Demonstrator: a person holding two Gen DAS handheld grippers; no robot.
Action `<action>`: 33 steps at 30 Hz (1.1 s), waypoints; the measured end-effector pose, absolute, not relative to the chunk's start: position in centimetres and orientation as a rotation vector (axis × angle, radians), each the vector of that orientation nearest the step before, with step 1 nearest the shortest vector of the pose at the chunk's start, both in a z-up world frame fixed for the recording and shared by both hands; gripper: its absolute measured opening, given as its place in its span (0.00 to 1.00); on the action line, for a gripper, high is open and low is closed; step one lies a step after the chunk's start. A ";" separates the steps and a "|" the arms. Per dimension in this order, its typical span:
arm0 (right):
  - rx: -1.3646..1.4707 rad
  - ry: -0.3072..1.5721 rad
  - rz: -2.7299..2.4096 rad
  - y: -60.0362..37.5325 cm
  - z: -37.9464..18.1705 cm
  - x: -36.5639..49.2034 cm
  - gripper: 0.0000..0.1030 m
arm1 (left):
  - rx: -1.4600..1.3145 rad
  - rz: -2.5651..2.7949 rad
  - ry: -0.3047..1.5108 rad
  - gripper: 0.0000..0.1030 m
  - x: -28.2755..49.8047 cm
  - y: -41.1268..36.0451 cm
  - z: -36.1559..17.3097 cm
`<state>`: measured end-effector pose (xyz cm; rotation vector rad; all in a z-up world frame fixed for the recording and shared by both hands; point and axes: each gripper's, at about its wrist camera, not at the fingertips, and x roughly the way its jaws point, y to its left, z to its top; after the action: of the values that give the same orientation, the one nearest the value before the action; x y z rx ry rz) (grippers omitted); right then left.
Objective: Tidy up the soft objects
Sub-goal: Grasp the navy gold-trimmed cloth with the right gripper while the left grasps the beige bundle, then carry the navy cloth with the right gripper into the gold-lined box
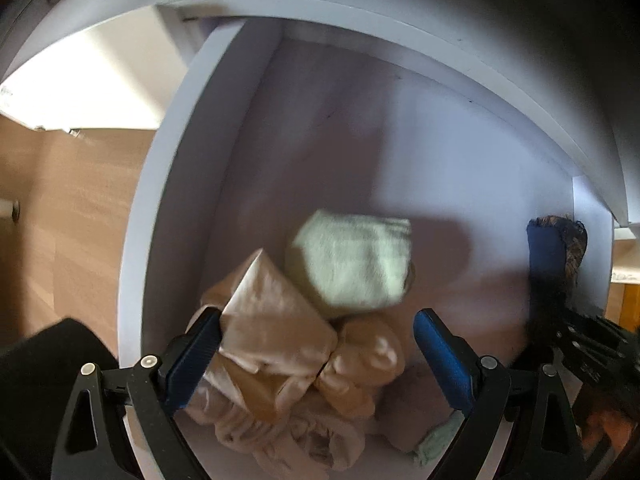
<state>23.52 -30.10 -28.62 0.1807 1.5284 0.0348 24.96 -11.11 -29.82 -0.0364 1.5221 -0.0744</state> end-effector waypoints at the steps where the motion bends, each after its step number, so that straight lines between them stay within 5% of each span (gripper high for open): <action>1: 0.218 1.525 0.036 -30.6 -28.3 23.2 0.30 | -0.032 -0.085 1.520 0.94 25.2 -11.3 -30.0; 13: 0.346 1.495 0.042 -35.1 -25.0 20.7 0.28 | 0.078 -0.110 1.568 0.98 27.8 -13.1 -34.1; 18: 0.285 1.535 0.064 -33.2 -26.5 22.2 0.40 | 0.089 -0.125 1.570 0.96 27.8 -14.1 -34.4; 25: 0.128 1.598 0.063 -31.9 -28.6 23.8 0.47 | 0.120 -0.148 1.559 0.74 25.7 -14.2 -34.3; 28: 0.091 1.587 0.053 -32.0 -28.2 23.5 0.38 | 0.147 -0.151 1.557 0.71 25.7 -14.5 -34.1; 33: 0.265 1.562 0.075 -33.4 -25.6 21.8 0.35 | 0.142 -0.148 1.549 0.74 25.9 -15.0 -34.0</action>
<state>21.76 -33.41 -25.64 0.2649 1.5620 0.0747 25.87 -14.97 -34.01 0.1420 1.5485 -0.1484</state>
